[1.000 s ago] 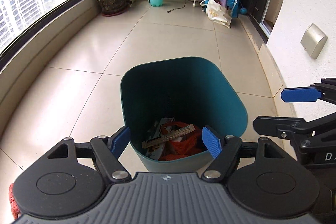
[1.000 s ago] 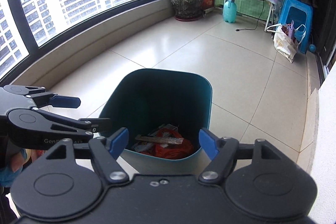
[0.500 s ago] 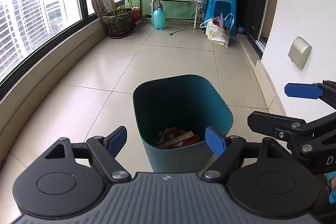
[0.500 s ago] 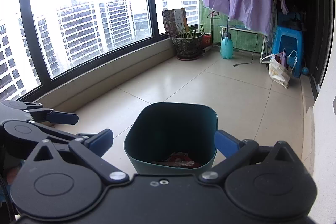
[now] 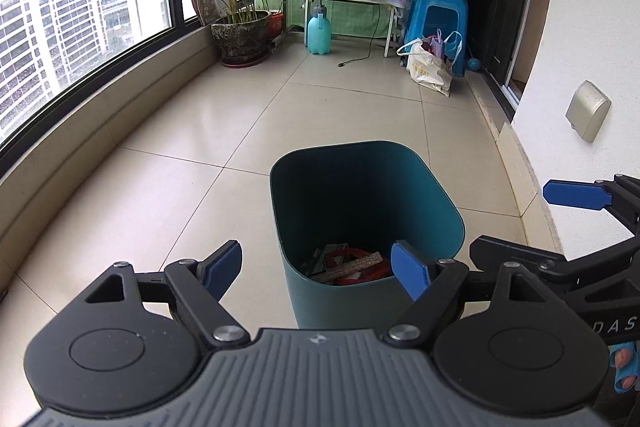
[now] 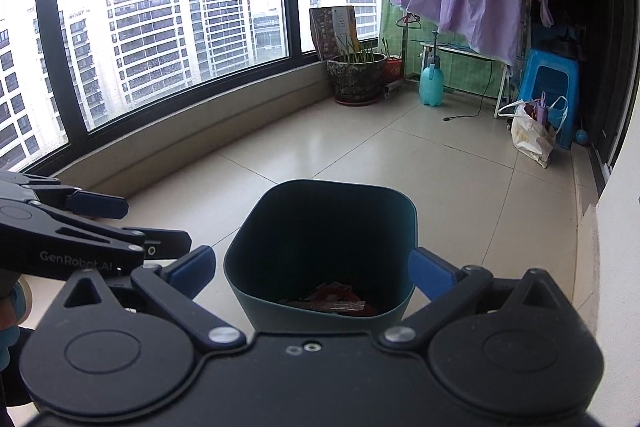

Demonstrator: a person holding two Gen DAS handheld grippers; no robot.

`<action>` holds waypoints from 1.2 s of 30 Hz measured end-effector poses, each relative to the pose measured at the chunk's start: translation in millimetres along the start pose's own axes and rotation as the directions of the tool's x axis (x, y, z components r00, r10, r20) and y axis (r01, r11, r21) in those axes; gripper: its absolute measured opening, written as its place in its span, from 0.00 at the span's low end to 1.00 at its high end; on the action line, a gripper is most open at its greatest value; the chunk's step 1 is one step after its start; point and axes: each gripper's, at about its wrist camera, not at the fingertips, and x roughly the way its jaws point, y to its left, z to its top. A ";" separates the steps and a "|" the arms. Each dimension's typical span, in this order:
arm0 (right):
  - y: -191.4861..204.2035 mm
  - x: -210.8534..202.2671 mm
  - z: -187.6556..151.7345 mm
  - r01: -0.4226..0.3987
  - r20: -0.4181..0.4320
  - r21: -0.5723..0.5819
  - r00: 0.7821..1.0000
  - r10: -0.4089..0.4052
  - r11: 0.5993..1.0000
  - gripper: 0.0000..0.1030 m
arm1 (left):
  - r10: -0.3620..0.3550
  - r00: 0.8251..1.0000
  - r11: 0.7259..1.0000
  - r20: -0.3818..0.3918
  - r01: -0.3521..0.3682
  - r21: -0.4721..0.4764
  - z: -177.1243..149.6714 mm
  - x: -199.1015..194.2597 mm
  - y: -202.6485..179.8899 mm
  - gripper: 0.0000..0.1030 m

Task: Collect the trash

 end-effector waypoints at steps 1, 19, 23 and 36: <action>0.3 1.1 0.4 0.001 0.002 0.000 1.000 -0.001 1.000 1.00 | -0.001 1.000 1.000 0.004 0.001 0.003 -0.2 0.9 -0.3 0.79; -6.6 0.4 -2.9 0.074 0.031 0.018 0.997 -0.075 0.997 1.00 | -0.009 0.999 1.000 0.044 0.010 -0.011 -5.0 -8.8 -0.4 0.79; -5.7 -1.5 -1.8 0.072 0.040 0.017 0.997 -0.073 0.997 1.00 | 0.004 0.998 1.000 0.064 -0.004 -0.003 -4.9 -13.5 -3.5 0.79; -6.7 0.0 2.2 0.073 0.024 0.008 0.997 -0.074 0.997 1.00 | 0.006 0.998 1.000 0.062 -0.006 0.002 -3.1 -13.6 -4.7 0.79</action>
